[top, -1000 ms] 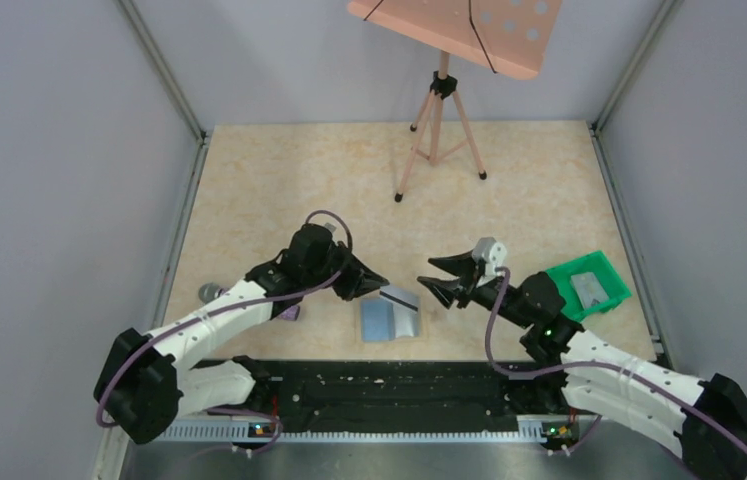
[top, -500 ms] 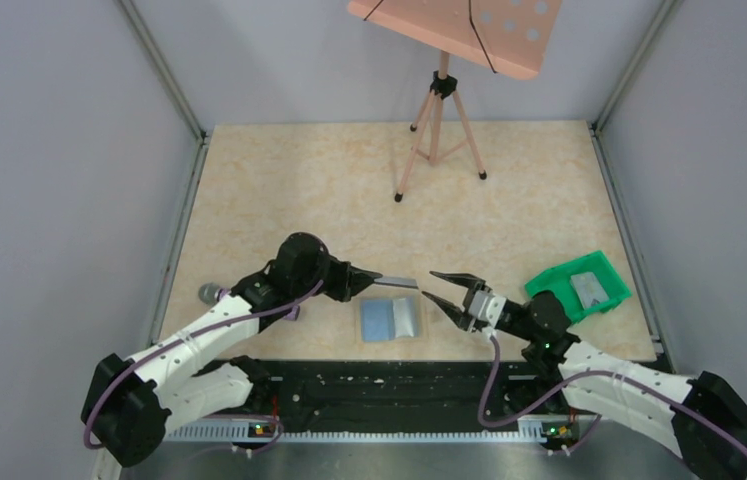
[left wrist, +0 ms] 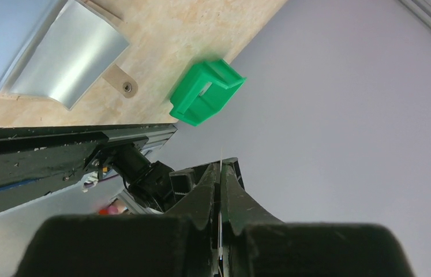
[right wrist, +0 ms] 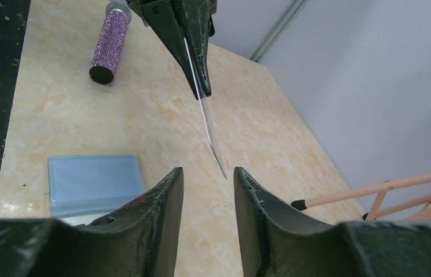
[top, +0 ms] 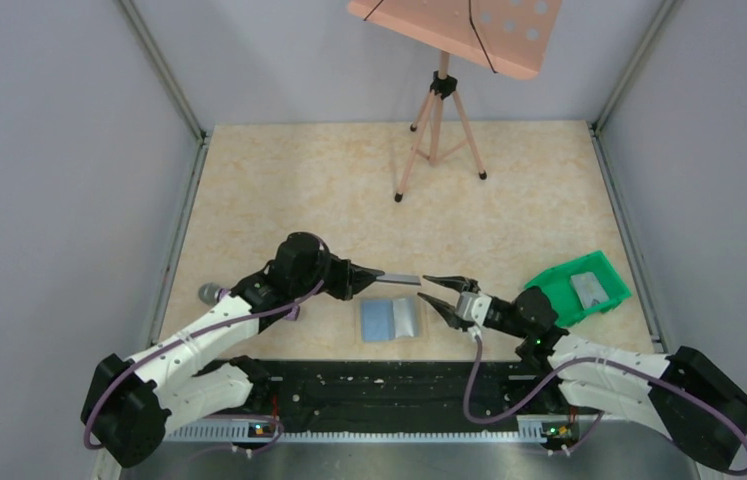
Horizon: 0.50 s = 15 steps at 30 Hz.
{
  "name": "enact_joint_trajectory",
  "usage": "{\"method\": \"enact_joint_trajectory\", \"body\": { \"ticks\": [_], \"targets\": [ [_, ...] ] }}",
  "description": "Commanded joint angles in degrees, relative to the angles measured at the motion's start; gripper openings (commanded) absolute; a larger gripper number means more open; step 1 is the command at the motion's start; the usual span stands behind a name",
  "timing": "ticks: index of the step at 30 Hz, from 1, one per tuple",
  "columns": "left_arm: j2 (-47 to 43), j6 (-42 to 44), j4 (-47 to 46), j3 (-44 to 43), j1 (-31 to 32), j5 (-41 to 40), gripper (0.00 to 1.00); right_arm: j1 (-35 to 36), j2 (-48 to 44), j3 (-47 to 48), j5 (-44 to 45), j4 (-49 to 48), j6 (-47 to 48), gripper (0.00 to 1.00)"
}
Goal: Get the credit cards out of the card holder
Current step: Place the credit card in the storage box.
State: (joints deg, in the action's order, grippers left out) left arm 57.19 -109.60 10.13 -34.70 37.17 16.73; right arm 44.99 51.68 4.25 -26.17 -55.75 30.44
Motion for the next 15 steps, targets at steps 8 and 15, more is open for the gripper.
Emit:
{"method": "enact_joint_trajectory", "body": {
  "ticks": [8, 15],
  "targets": [
    [-4.87, -1.85, -1.66, 2.22, 0.14, 0.43, 0.0, 1.5, 6.51, 3.66, -2.14, -10.9, -3.64, 0.15],
    [-5.77, -2.46, -3.55, 4.5, 0.1, 1.27, 0.0, 2.41, 7.97, 5.32, -2.46, -9.19, -4.01, 0.18]
  ]
}}
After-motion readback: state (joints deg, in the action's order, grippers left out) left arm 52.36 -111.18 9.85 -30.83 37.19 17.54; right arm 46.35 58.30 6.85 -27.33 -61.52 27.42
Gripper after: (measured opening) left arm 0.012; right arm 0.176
